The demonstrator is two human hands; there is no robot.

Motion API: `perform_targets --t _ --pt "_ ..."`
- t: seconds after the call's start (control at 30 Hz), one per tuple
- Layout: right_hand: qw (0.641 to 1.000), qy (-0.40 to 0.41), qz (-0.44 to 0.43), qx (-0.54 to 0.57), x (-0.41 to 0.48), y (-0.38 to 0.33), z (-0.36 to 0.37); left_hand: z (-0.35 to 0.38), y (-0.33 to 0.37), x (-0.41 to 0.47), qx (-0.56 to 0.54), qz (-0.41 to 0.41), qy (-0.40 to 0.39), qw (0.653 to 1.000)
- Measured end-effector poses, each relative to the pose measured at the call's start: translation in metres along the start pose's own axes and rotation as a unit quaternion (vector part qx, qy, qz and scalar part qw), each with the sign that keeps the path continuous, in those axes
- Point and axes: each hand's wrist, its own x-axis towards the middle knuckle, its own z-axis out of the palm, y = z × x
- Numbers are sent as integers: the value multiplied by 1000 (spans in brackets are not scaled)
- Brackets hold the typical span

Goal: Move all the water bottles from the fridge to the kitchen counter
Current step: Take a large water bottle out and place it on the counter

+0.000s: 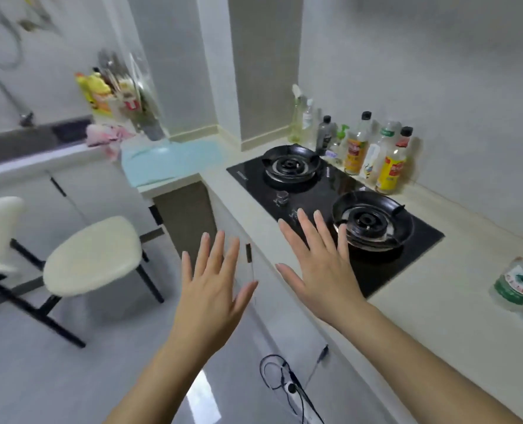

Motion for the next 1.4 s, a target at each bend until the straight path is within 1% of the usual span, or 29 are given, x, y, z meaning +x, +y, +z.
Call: perform_targets --t 0.1,0.23,0.4,0.53,0.63,0.73,0.87,0.93,0.97,1.07,1.13,1.23,1.33,1.4 --pt "996 -3 -86 25 16 -65 -3 -30 -44 -38 -21 -68 48 996" --pt "978 -13 -188 94 21 -166 -1 -64 -103 -107 -48 -143 115 982" --pt "943 -10 -302 140 7 -305 11 -106 -183 -202 -31 -224 165 960" --pt "917 -21 -358 172 -12 -408 30 -143 -247 -275 0 -266 196 944" --pt "894 -27 -405 190 -29 -476 39 -166 -288 -329 19 -322 218 921" --pt "865 -16 -465 189 -40 -540 46 -183 -319 -377 46 -374 234 896" --pt "825 4 -534 186 -53 -621 51 -207 -348 -432 62 -444 272 851" --pt "798 35 -569 195 -66 -657 51 -218 -360 -457 81 -477 287 827" --pt "778 58 -589 211 -74 -673 50 -223 -365 -469 92 -491 294 814" --pt "702 111 -642 288 -95 -721 44 -239 -382 -504 122 -531 312 778" --pt "664 112 -668 318 -106 -756 40 -248 -391 -527 151 -555 315 754" --pt "614 93 -702 349 -121 -809 37 -260 -400 -559 184 -600 329 706" --pt "571 84 -732 364 -139 -857 37 -269 -404 -591 213 -642 336 655" --pt "547 69 -748 370 -155 -887 38 -277 -406 -614 229 -662 337 630"
